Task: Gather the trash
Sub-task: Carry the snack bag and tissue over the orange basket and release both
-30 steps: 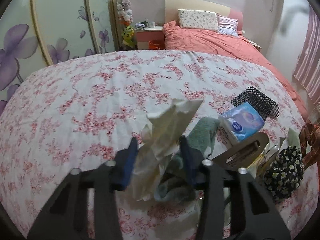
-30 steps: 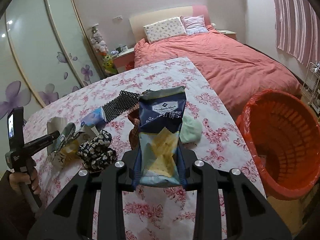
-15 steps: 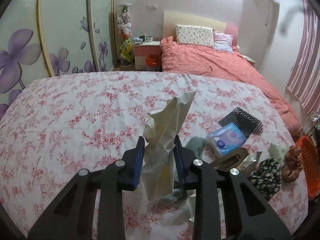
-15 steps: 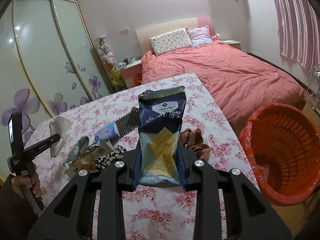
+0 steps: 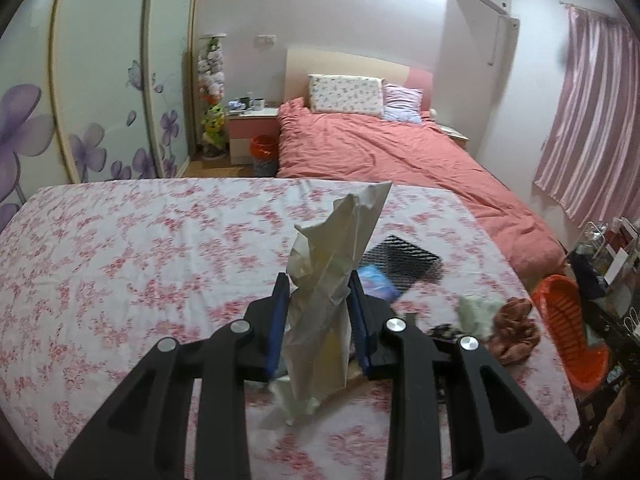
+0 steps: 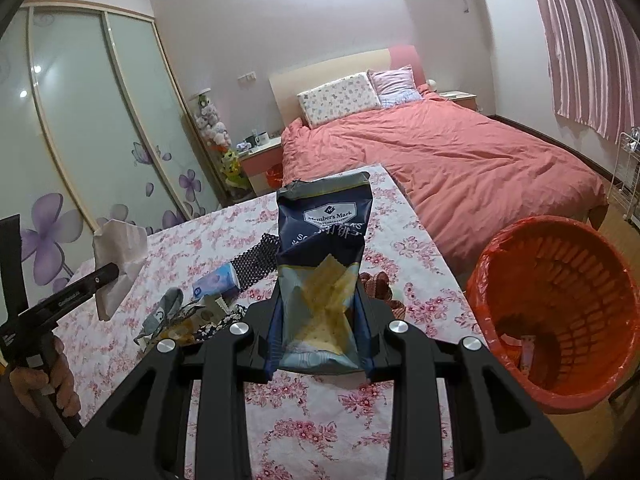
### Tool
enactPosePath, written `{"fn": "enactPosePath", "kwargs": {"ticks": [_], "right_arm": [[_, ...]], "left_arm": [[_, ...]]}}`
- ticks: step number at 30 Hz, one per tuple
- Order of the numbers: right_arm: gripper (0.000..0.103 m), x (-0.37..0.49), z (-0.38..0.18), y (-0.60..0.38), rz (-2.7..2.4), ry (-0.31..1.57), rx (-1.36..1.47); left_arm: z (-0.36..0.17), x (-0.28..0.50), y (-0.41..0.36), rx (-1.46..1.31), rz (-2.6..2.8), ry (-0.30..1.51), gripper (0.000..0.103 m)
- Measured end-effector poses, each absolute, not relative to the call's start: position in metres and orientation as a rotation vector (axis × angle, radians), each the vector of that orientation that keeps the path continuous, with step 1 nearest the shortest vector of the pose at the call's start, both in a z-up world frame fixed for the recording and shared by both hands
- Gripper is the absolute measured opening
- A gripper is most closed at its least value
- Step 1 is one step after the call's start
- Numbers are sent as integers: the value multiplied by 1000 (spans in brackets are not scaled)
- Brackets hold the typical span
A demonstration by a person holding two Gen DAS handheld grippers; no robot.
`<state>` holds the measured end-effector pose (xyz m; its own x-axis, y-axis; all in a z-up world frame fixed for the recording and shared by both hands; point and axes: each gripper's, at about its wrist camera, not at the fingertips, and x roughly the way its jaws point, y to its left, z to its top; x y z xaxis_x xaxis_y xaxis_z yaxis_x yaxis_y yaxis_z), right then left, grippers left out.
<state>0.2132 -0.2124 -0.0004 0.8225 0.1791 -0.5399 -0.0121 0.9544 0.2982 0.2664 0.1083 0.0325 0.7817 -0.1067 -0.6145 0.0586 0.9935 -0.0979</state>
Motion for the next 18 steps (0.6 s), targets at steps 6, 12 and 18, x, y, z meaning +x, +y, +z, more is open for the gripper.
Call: {"fn": "enactPosePath", "kwargs": {"ticks": [6,12,18], "right_arm": [[31,213,-1,-218,94,595,298],[31,209,1,-226,60,575,288],[31,198,7,-256,-38,533,270]], "left_arm": [[37,259,83,-73,-141,663,29],[38,254,56,-70,-192,665,29],[43,249,14,-58,-269,654,29]]}}
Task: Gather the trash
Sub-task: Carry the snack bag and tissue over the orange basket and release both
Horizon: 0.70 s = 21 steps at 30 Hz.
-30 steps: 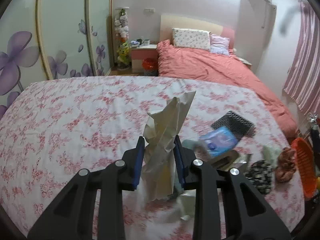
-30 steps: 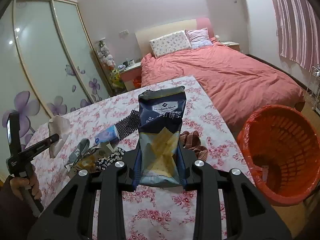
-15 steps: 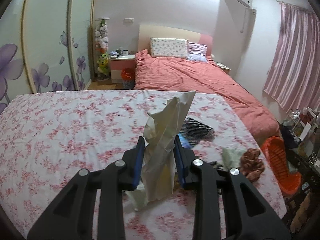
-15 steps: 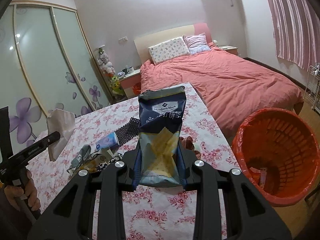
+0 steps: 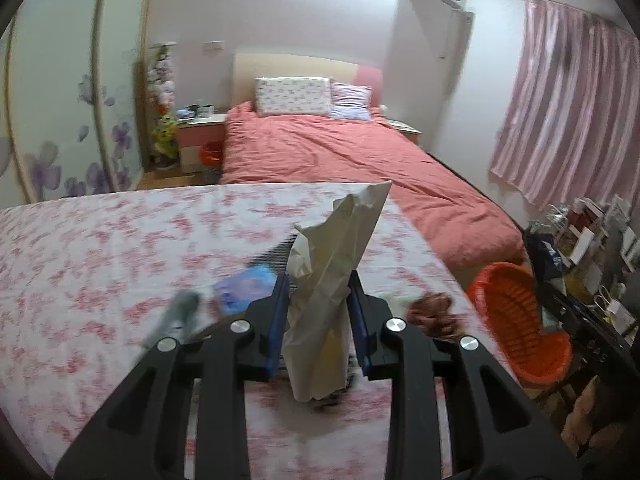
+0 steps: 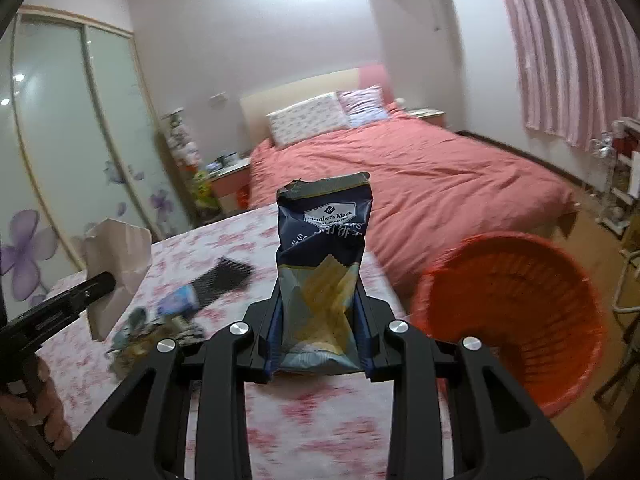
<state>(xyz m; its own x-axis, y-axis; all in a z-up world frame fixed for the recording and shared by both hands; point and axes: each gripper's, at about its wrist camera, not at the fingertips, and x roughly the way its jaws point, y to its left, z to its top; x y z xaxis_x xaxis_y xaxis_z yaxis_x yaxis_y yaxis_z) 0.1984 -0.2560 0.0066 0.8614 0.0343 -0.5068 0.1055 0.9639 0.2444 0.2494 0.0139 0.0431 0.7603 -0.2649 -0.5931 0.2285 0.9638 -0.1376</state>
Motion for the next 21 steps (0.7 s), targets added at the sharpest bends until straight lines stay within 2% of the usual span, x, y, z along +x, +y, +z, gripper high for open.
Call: {"fn": "enactPosePath", "kwargs": {"ticks": [9,21], "right_arm": [[31,179,1,-337,-191,516,316],[31,180,-25,-412,-287,534,395]], "left_arm": [[41,246,-94,-24,-468,676,29],[4,241,-242,48,-690,743,29]]}}
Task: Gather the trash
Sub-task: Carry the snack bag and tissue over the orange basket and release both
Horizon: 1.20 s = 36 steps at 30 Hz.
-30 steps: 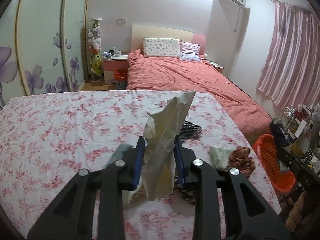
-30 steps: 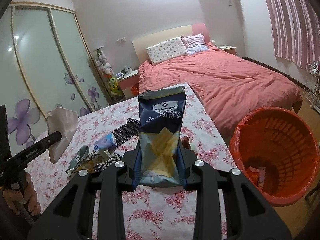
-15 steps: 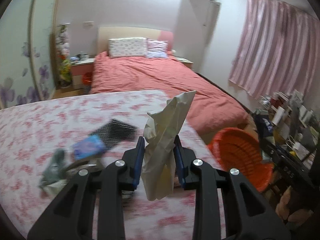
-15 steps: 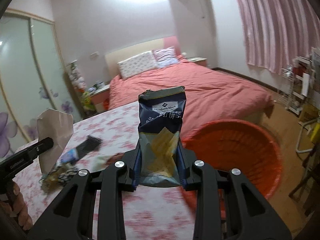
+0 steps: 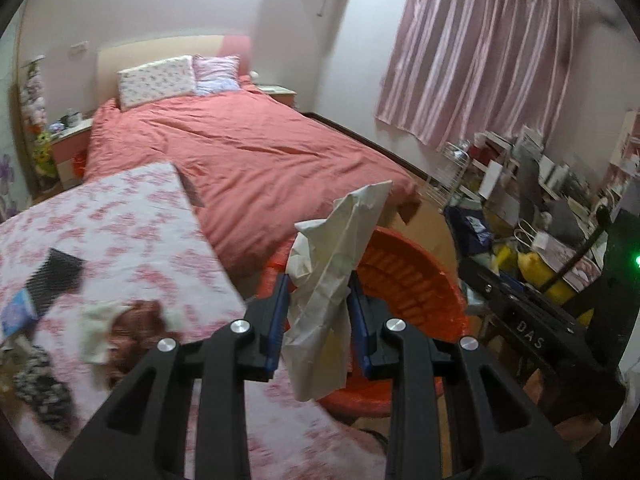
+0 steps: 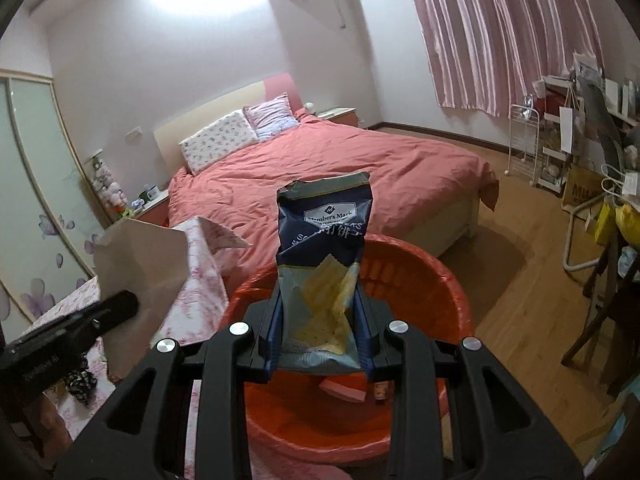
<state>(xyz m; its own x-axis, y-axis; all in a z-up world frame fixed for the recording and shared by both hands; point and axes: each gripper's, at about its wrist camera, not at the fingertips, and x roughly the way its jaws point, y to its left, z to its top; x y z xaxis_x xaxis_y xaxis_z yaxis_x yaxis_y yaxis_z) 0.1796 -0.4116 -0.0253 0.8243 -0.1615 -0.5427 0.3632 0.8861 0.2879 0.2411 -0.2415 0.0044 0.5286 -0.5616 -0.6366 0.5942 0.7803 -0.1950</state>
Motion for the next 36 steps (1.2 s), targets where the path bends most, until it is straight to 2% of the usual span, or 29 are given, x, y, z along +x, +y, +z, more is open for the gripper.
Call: {"fn": "enactPosePath", "kwargs": {"ticks": [21,25,27,29,36], "right_arm": [[32,186,-54,-450,-234,559,513],[42,189,-56,-454,-217,568,517],[51,190,-57,-456,-214,575,522],[54,189,-57,-456,-216,577,525],[58,184,-44,-447,-237,566,494]], "left_arm": [[-54,261,-303,92,-745,871,30],[-59,266,-299,92,-724,887,40],[-62,270,-295,89,-705,893,47],[-61,270,-291,87,-692,892,53],[-54,274,-264,78,-633,878,58]]}}
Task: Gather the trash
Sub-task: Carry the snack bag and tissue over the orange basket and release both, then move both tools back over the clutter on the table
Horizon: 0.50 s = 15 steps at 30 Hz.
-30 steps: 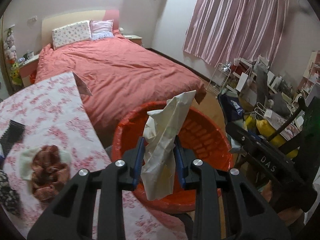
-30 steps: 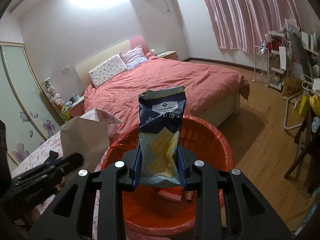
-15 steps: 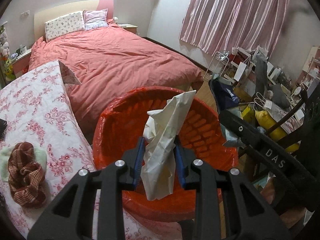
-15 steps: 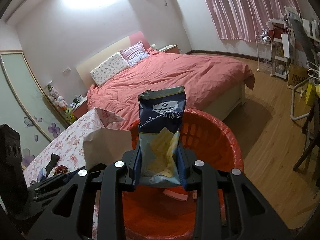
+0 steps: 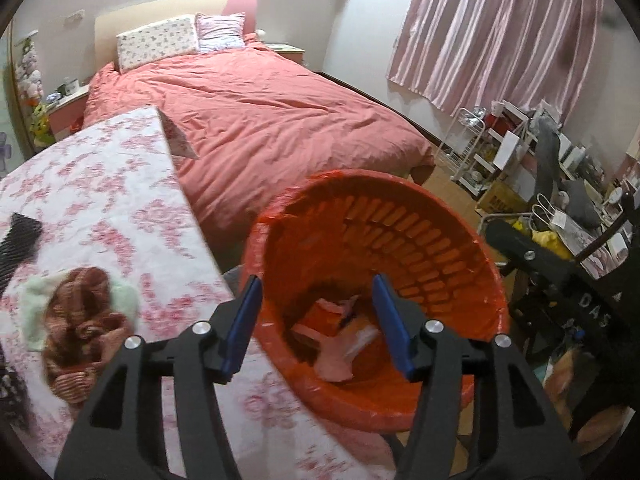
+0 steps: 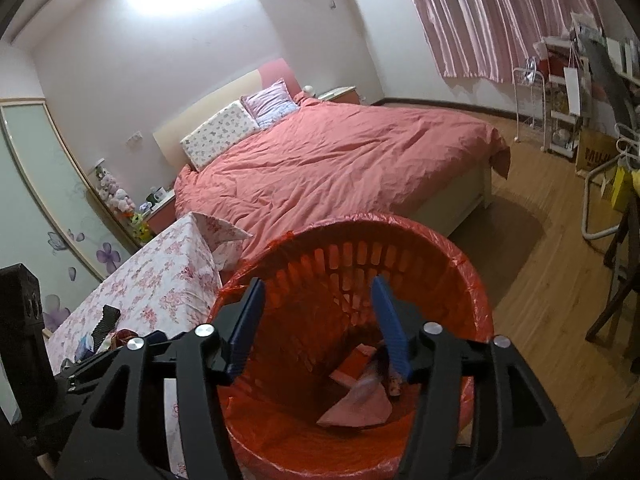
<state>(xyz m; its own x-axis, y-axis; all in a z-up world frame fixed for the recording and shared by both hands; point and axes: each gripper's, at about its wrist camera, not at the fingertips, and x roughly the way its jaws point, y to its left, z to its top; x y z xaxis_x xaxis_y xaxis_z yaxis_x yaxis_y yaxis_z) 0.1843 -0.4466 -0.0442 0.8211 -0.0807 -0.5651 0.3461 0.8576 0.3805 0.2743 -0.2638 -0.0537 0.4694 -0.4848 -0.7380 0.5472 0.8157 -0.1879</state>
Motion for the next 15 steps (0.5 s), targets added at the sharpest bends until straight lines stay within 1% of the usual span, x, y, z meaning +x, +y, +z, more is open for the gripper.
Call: {"fn": "enactPosePath", "kwargs": {"ticks": [8,15], "right_arm": [[61,184,-21,-409,-206,550,435],[61,189,-6,-356,-132,563,366]], "left_arm": [[-34,267,-204,70,-530,830,62],[-21,264,-118,26,-394,801,63]]}}
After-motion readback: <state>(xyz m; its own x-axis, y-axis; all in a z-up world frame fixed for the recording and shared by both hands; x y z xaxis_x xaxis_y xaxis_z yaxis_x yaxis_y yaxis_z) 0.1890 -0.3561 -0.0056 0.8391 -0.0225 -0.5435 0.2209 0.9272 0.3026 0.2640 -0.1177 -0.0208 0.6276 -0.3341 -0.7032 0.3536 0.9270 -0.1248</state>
